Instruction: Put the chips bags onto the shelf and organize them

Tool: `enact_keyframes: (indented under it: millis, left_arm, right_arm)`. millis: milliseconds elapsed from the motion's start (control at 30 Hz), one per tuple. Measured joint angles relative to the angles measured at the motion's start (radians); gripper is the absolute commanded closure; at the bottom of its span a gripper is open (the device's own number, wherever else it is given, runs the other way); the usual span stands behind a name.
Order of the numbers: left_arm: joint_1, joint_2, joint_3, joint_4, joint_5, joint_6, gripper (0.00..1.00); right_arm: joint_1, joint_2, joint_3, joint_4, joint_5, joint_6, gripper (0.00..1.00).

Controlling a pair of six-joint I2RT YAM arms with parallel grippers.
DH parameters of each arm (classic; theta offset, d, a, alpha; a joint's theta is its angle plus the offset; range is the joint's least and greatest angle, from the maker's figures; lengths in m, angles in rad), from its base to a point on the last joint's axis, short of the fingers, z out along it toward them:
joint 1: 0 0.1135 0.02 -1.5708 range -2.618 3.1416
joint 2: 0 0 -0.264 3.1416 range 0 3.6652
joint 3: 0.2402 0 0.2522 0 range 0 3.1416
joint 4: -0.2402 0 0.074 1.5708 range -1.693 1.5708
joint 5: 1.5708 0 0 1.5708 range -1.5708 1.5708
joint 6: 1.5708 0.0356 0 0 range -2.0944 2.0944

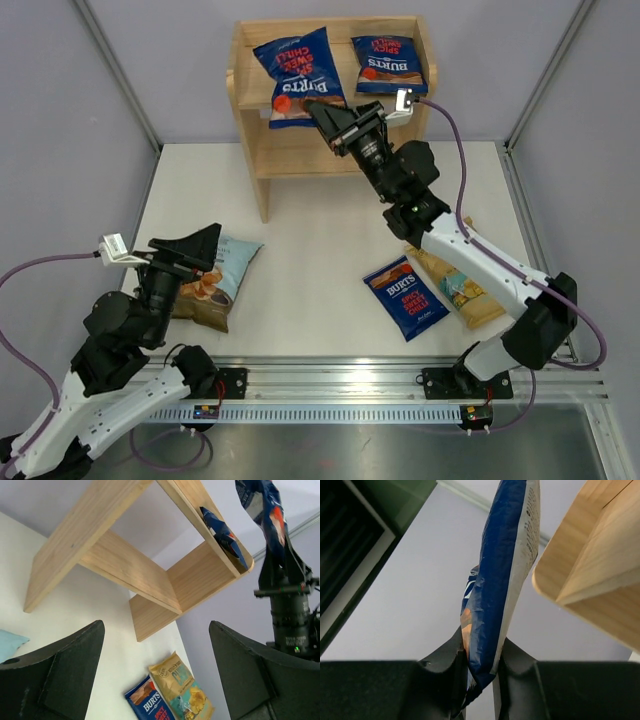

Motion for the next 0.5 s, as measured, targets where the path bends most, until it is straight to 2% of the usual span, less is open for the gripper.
enact_keyframes:
  millis: [300,500]
  left_arm:
    - [0.0,-0.039,0.131,-0.171,-0.007,0.09,0.11]
    - [0.0,-0.061,0.175,-0.254,-0.008,0.132,0.11]
  right_arm:
    - [-0.035,0.319,0.436,-0.227,0.203,0.064,0.93]
    - [-0.035,0.384,0.542,-0.409,0.335,0.099,0.92]
